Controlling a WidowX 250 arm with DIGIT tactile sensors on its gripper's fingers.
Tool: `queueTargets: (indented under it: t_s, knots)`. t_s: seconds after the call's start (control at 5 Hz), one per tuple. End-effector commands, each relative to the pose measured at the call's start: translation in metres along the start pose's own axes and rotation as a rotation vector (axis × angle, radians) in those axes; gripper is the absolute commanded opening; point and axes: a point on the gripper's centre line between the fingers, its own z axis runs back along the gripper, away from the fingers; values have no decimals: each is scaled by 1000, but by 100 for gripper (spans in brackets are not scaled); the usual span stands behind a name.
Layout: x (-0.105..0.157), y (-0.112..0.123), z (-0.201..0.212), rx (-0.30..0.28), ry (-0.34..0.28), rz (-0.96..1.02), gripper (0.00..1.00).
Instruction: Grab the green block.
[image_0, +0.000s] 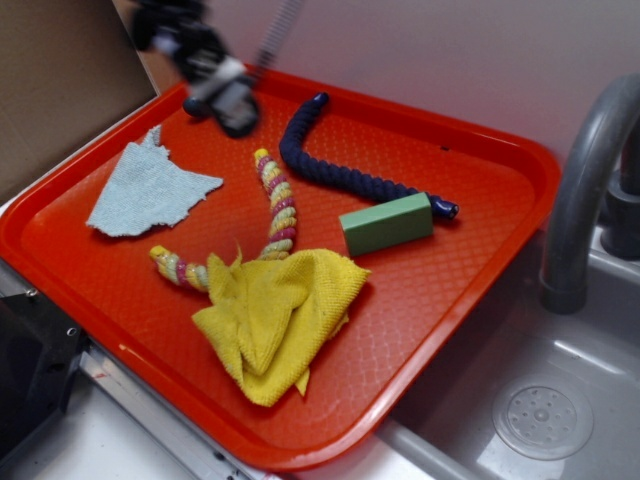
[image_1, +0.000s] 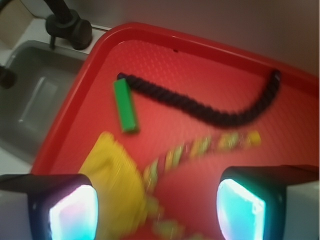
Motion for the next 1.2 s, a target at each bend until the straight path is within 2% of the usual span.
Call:
queueTargets:
  t_s: [0.0, 0.2, 0.4, 0.6, 1.0]
  knots:
    - [36, -33, -34, -58, 3, -186, 100]
    - [36, -45, -50, -54, 41, -232, 100]
    - [34, -46, -71, -36, 99, -244, 100]
    - [32, -46, -88, 14, 142, -249, 100]
    - [34, -43, -117, 16, 210, -279, 100]
